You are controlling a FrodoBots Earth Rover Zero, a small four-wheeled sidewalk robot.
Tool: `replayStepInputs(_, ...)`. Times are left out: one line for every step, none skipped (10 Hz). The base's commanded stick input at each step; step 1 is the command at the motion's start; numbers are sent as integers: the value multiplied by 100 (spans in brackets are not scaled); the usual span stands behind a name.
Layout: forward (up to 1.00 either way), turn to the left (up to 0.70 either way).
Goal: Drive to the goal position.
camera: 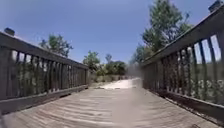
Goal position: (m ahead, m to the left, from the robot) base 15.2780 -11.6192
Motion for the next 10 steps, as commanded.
replayStepInputs(30,0)
replayStepInputs(30,0)
replayStepInputs(30,0)
replayStepInputs(30,0)
replayStepInputs(30,0)
replayStepInputs(30,0)
replayStepInputs(30,0)
replayStepInputs(30,0)
replayStepInputs(30,0)
replayStepInputs(30,0)
